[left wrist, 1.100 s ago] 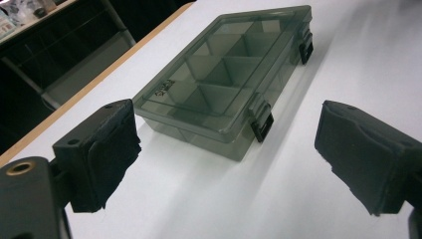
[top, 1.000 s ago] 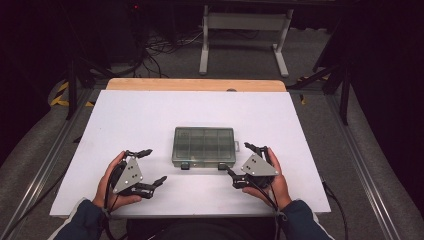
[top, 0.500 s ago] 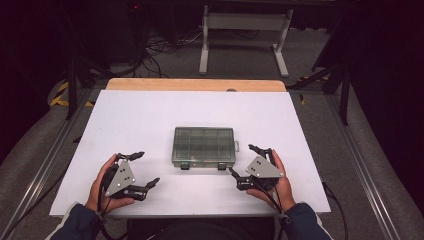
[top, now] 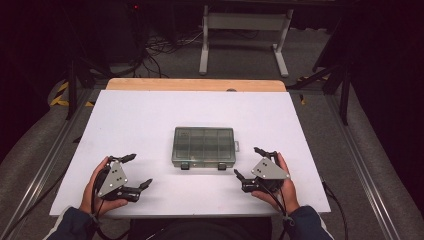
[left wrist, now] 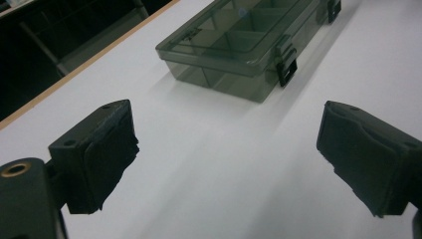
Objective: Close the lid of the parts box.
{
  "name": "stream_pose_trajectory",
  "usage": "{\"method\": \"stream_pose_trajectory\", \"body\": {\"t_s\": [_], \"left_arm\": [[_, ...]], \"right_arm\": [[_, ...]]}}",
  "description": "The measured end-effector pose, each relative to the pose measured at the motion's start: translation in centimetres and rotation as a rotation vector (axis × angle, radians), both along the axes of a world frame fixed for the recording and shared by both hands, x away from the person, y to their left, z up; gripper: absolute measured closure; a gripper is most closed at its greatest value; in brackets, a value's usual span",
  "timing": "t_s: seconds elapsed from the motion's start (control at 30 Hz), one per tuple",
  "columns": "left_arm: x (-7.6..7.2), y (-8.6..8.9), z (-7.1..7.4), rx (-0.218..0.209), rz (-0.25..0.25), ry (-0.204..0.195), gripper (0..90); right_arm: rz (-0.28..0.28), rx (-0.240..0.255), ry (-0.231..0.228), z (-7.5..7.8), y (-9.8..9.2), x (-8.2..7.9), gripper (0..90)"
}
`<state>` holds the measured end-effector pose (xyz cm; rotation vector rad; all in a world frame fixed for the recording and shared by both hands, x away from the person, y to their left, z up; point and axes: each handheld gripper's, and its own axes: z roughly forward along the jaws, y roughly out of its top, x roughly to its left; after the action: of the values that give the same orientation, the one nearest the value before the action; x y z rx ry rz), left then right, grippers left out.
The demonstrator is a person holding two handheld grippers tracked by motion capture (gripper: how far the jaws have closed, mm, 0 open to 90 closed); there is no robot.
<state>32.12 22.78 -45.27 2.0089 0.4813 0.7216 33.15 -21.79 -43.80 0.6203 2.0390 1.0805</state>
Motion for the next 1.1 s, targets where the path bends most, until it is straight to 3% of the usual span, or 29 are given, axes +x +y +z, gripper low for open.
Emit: {"method": "stream_pose_trajectory", "body": {"t_s": [0.3, 0.4, 0.77, 1.1], "left_arm": [[-0.4, 1.7, -0.8, -0.036, 0.055, 0.039, 8.8], [-0.4, 2.0, -0.8, -0.046, 0.065, 0.035, 8.6], [-0.2, 1.8, -0.9, -0.056, 0.067, 0.034, 8.1], [0.0, 1.5, -0.8, -0.055, 0.054, 0.017, 7.3]], "right_arm": [[-0.015, 0.012, 0.028, -0.9, -1.1, -0.3, 7.5], [-0.025, 0.013, 0.038, -1.2, -1.5, -0.4, 7.5], [-0.006, 0.018, 0.067, -1.8, -1.7, -0.5, 7.4], [-0.01, 0.015, 0.046, -1.6, -1.6, -0.7, 7.3]]}}
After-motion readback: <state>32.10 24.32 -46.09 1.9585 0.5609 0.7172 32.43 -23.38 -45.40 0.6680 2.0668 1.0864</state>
